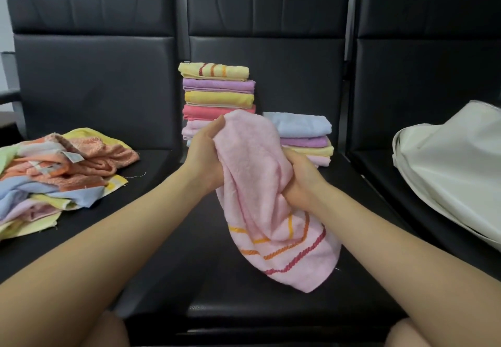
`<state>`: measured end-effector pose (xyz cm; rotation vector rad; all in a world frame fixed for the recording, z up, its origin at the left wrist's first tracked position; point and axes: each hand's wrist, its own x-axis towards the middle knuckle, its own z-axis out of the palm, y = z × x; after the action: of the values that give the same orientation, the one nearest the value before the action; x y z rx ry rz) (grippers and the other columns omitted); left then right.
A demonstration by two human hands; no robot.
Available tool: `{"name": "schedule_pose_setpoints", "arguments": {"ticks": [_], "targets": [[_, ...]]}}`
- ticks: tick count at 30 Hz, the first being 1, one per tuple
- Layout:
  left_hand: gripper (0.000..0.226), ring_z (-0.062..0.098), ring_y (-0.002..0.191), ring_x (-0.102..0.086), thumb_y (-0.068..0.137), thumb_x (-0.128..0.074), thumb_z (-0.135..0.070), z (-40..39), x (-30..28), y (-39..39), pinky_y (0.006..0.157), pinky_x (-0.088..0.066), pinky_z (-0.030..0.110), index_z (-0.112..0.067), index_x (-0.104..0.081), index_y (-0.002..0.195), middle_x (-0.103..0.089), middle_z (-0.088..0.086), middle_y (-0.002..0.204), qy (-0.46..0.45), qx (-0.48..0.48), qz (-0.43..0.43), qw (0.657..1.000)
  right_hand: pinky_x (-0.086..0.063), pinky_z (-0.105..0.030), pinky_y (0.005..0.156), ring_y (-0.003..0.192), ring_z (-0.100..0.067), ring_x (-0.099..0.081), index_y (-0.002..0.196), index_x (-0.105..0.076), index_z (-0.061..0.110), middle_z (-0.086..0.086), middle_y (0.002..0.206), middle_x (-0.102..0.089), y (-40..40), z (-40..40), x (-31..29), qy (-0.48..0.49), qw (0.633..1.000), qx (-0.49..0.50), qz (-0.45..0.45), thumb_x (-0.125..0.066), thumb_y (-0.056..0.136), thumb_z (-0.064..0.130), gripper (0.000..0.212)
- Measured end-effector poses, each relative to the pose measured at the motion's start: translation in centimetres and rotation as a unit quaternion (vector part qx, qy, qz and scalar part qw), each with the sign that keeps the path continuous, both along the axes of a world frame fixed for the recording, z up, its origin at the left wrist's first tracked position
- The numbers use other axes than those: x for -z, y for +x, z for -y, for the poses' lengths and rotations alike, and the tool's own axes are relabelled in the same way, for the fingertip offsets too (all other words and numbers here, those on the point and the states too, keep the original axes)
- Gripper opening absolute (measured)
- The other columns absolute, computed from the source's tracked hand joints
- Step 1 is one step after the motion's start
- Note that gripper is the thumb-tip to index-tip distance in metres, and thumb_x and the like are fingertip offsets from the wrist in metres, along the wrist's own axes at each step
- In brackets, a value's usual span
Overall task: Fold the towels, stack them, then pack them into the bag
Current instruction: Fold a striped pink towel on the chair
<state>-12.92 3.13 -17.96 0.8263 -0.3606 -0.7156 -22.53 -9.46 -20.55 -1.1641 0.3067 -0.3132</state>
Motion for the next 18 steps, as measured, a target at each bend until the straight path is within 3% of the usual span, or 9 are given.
{"name": "schedule_pose_setpoints", "arguments": {"ticks": [2,5,7,9,11,13,15,18], "targets": [[0.039,0.029,0.118,-0.061,0.097,-0.052,-0.030,-0.2,0.1,0.9,0.104,-0.044,0.042,-0.005,-0.060,0.126,-0.065,0.015,0.125,0.051,-0.017,0.036,0.998,-0.052,-0.037,0.076,0.080,-0.021,-0.062,0.090,-0.059,0.013,-0.007,0.090,-0.063,0.3,0.8,-0.6,0.007,0.999,0.051,0.001,-0.048,0.100,0.031,0.024],[0.035,0.023,0.108,-0.066,0.089,-0.066,-0.031,-0.9,0.2,2.7,0.097,-0.051,0.039,-0.014,-0.064,0.119,-0.071,0.007,0.114,0.218,-0.081,0.110,0.966,-0.054,-0.040,0.091,0.095,-0.022,-0.065,0.094,-0.060,0.017,-0.009,0.108,-0.065,0.1,3.2,-1.1,0.015,0.980,0.199,-0.023,-0.063,0.093,0.033,0.016],[0.025,0.016,0.092,-0.070,0.086,-0.072,-0.031,-1.4,0.5,3.6,0.082,-0.056,0.031,-0.018,-0.067,0.107,-0.073,0.003,0.102,0.293,-0.085,0.156,0.940,-0.053,-0.040,0.094,0.101,-0.023,-0.065,0.110,-0.061,0.015,-0.008,0.116,-0.065,-0.4,4.8,-1.2,0.037,0.973,0.229,0.000,-0.066,0.092,0.028,0.023],[0.022,0.012,0.082,-0.069,0.083,-0.075,-0.030,-1.9,0.9,4.2,0.069,-0.054,0.026,-0.017,-0.068,0.099,-0.073,0.000,0.093,0.324,-0.096,0.173,0.925,-0.053,-0.039,0.093,0.100,-0.023,-0.064,0.108,-0.063,0.014,-0.007,0.109,-0.066,-0.9,5.8,-1.2,0.025,0.968,0.248,-0.013,-0.066,0.091,0.028,0.022],[0.036,0.016,0.087,-0.069,0.078,-0.079,-0.032,-2.1,1.6,5.1,0.072,-0.054,0.028,-0.012,-0.068,0.106,-0.072,0.003,0.098,0.343,-0.113,0.167,0.918,-0.054,-0.038,0.086,0.093,-0.022,-0.064,0.095,-0.063,0.016,-0.006,0.101,-0.066,-1.0,6.6,-0.9,0.037,0.962,0.270,-0.028,-0.066,0.089,0.028,0.014],[0.038,0.017,0.087,-0.066,0.080,-0.077,-0.030,-2.0,2.2,5.9,0.071,-0.053,0.028,-0.009,-0.066,0.109,-0.069,0.004,0.099,0.338,-0.134,0.160,0.918,-0.054,-0.034,0.076,0.084,-0.018,-0.062,0.100,-0.060,0.010,-0.005,0.096,-0.063,-0.9,7.7,-0.4,0.034,0.962,0.272,-0.006,-0.060,0.092,0.021,0.014],[0.033,0.018,0.086,-0.062,0.086,-0.072,-0.027,-2.0,2.6,6.6,0.072,-0.050,0.029,-0.009,-0.062,0.112,-0.065,0.003,0.099,0.332,-0.179,0.153,0.913,-0.052,-0.033,0.072,0.086,-0.017,-0.062,0.106,-0.059,0.009,-0.004,0.101,-0.063,-1.1,8.5,-0.1,0.061,0.956,0.287,0.021,-0.057,0.094,0.013,0.013],[0.033,0.023,0.094,-0.059,0.090,-0.062,-0.020,-2.7,3.5,7.8,0.086,-0.050,0.035,-0.007,-0.058,0.120,-0.060,0.008,0.109,0.332,-0.248,0.132,0.901,-0.050,-0.030,0.070,0.089,-0.018,-0.062,0.096,-0.064,0.017,-0.007,0.109,-0.065,-2.1,8.9,0.5,0.097,0.945,0.311,0.037,-0.054,0.094,0.008,0.014]]}}
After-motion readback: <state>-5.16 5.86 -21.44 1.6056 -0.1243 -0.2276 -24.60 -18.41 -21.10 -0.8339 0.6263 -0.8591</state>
